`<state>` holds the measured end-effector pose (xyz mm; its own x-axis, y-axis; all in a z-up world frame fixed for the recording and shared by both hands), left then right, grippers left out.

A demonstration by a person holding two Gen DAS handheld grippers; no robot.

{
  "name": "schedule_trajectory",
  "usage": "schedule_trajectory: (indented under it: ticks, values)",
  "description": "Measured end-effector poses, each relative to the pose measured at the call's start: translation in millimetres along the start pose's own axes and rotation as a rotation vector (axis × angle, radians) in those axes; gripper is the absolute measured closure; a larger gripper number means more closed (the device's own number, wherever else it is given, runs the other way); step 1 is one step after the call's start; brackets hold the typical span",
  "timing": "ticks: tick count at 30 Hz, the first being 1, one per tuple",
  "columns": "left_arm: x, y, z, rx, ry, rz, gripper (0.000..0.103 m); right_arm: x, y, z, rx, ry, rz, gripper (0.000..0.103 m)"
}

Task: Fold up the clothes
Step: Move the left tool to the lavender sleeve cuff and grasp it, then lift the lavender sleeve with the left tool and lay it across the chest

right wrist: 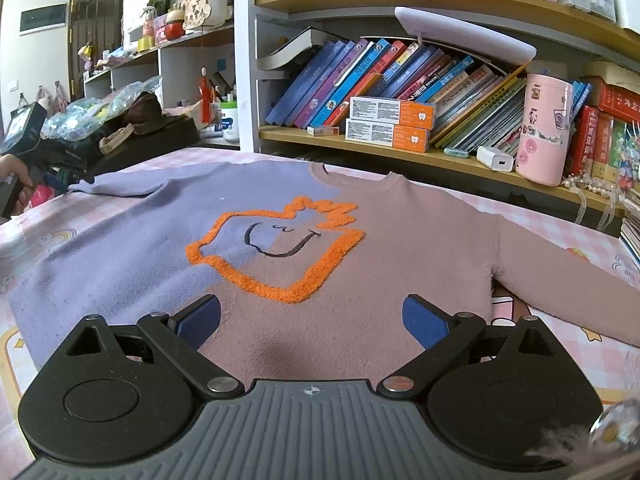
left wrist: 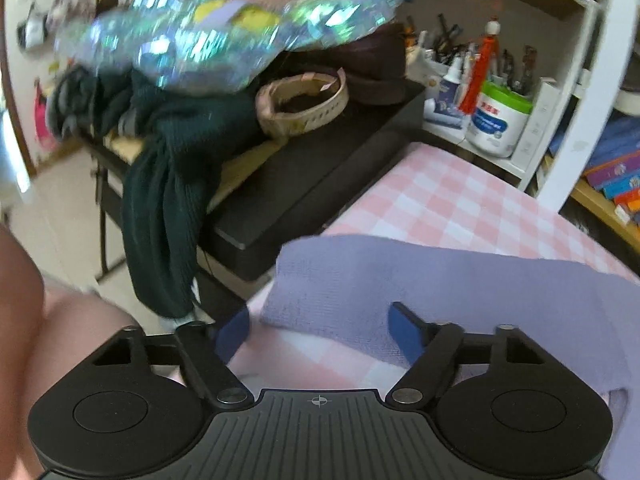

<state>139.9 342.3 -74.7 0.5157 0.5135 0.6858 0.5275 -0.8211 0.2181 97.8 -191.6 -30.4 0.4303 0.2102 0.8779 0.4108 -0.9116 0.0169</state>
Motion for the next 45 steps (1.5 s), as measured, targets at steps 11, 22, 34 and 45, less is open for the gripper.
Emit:
schedule_trajectory:
  ticks: [11, 22, 34, 45]
  values:
    - [1, 20, 1, -0.160, 0.000, -0.114, 0.043, 1, 1, 0, 0.006, 0.000, 0.001, 0.005]
    - [4, 23, 7, -0.204, 0.020, -0.192, 0.043, 1, 1, 1, 0.003, -0.005, -0.005, 0.005]
    - [0, -21, 11, -0.232, 0.090, -0.373, 0.097, -3, 0, 4, -0.067, -0.039, -0.027, 0.005]
    - [34, 54, -50, -0.394, 0.220, -0.126, 0.100, -26, 11, -25, -0.121, -0.094, 0.040, 0.026]
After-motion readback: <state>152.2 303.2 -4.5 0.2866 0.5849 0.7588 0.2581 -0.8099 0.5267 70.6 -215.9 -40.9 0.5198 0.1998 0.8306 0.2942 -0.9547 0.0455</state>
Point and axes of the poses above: each gripper's, at about its wrist camera, not at the fingertips, and z roughly the way its jaws point, y to its right, x to its top, the point moved 8 cm from there along z, roughly the way its jaws point, and after that the axes turned 5 degrees about -x, right-handed, at the moved point
